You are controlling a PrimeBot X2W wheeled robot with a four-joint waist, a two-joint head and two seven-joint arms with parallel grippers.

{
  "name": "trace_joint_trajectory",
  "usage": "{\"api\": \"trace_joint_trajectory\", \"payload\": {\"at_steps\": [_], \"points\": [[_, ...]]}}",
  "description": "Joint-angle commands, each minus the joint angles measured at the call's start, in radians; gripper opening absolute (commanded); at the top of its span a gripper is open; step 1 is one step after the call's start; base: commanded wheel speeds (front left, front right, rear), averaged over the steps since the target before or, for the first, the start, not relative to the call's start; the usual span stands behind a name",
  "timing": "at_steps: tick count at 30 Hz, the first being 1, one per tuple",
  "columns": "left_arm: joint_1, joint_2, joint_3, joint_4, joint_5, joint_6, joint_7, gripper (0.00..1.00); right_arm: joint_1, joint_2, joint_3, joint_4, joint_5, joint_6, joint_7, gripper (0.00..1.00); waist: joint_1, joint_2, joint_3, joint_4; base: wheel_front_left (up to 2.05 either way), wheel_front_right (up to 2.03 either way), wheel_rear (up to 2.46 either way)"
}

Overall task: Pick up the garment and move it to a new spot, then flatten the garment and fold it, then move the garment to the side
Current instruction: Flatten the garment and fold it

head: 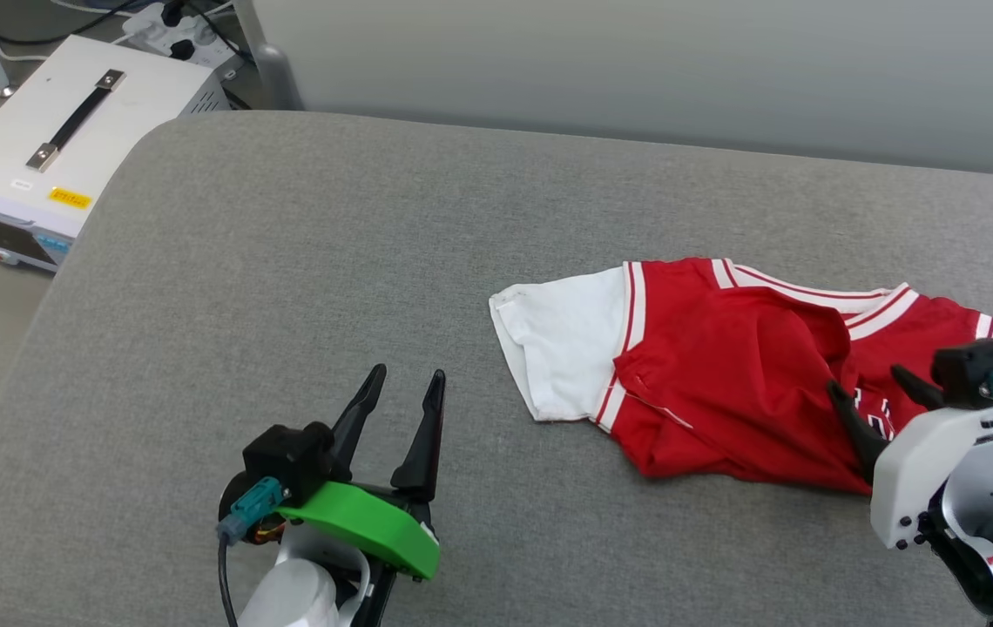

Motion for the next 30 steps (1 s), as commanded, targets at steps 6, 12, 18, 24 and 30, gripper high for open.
{"api": "trace_joint_trajectory", "payload": {"at_steps": [6, 12, 18, 24, 30], "points": [[-0.030, -0.012, -0.012, 0.014, 0.011, -0.007, -0.006, 1.00, -0.110, -0.059, 0.076, 0.097, 0.042, -0.001, 0.165, 1.00, 0.0000, 0.0000, 0.030, 0.058, 0.00, 0.00, 0.00], [-0.034, -0.016, -0.015, 0.020, 0.009, -0.007, -0.006, 1.00, -0.166, -0.071, 0.113, 0.177, 0.055, -0.001, 0.187, 1.00, 0.0000, 0.0000, 0.037, 0.088, 0.00, 0.00, 0.00], [-0.031, -0.014, -0.014, 0.023, 0.009, -0.007, -0.006, 1.00, -0.178, -0.079, 0.146, 0.234, 0.056, -0.001, 0.167, 0.00, 0.0000, 0.0000, 0.035, 0.095, 0.00, 0.00, 0.00], [-0.022, -0.013, -0.013, 0.034, 0.011, -0.007, -0.006, 1.00, -0.175, -0.084, 0.155, 0.209, 0.053, -0.001, 0.060, 0.00, 0.0000, 0.0000, 0.008, 0.080, 0.00, 0.00, 0.00], [-0.007, -0.007, -0.013, 0.045, 0.010, -0.007, -0.006, 1.00, -0.101, -0.109, 0.166, 0.112, 0.059, -0.001, -0.039, 0.00, 0.0000, 0.0000, -0.031, 0.054, 0.00, 0.00, 0.00]]}}
